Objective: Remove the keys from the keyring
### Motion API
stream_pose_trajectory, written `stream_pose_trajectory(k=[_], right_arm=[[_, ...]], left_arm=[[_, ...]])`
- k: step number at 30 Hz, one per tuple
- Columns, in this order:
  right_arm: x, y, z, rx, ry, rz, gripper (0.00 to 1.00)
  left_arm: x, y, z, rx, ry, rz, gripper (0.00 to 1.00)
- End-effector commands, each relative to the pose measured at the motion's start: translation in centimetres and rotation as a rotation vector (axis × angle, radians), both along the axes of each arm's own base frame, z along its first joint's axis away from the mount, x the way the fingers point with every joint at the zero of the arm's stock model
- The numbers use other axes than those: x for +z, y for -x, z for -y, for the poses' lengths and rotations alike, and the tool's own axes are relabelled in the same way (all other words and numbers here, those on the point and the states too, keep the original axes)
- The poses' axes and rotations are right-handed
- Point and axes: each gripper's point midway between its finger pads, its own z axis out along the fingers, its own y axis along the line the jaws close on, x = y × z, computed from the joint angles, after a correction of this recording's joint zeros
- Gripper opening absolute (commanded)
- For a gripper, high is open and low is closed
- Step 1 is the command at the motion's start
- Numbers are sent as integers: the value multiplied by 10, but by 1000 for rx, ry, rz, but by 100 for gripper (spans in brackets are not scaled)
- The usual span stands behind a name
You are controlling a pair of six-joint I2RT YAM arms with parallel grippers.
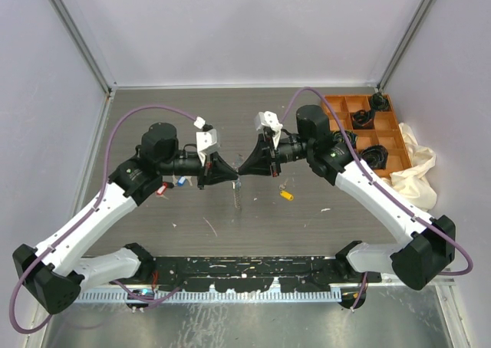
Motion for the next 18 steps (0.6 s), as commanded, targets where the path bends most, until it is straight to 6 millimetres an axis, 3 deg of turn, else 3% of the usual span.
stream_pose_trajectory(k=[1, 9, 18], right_arm=[[13, 5, -2, 28, -35, 13, 1], [19, -3, 2, -10, -40, -13, 1], [23, 5, 7, 42, -63, -44, 1]], left_arm=[[28, 8, 0, -31, 67, 99, 0], [23, 12, -2, -41, 58, 85, 0], [14, 13, -5, -28, 35, 67, 0]])
